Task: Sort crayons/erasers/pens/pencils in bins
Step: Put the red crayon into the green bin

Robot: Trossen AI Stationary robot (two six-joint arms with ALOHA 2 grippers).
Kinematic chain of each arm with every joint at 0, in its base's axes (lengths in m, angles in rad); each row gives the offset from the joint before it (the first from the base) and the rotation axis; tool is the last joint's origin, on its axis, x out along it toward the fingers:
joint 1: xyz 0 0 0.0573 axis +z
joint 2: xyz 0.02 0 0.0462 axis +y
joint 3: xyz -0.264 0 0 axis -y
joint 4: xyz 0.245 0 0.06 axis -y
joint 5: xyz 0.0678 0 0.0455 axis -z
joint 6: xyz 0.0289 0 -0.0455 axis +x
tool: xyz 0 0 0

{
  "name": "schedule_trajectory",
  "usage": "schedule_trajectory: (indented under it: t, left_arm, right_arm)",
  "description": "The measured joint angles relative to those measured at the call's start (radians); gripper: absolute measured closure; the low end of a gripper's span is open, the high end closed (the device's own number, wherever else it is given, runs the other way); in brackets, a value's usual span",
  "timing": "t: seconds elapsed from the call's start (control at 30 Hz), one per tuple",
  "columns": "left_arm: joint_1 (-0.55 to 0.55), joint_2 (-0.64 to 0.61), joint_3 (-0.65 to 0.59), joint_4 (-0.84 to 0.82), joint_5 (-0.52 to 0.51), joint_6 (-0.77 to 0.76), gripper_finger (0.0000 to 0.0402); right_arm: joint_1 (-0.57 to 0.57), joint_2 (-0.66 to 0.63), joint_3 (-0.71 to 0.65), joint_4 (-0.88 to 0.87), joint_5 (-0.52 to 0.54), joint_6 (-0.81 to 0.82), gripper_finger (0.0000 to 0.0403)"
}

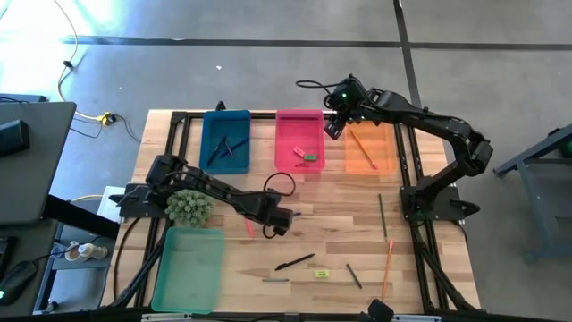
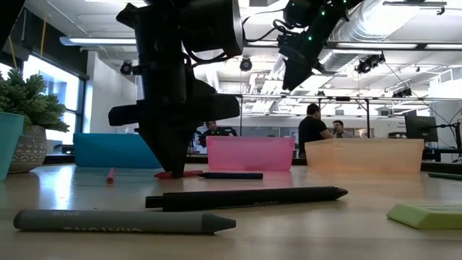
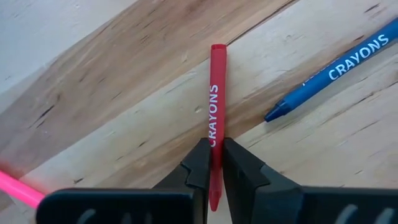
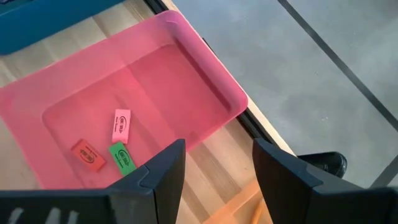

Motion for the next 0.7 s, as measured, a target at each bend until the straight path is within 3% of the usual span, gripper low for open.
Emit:
schedule_trajectory:
  t: [0.3, 0.7]
  left_arm:
    - [-0.011, -0.053, 0.046, -0.032, 0.036, 0.009, 0.0383]
    - [-0.117, -0.246, 0.047, -0.228, -0.028, -0.125, 0.0383]
  right_arm:
    - [0.0, 0.0, 0.0, 0.004, 0.004, -0.008, 0.0224]
    - [0.0, 0.0, 0.0, 0.004, 0.004, -0.008, 0.0224]
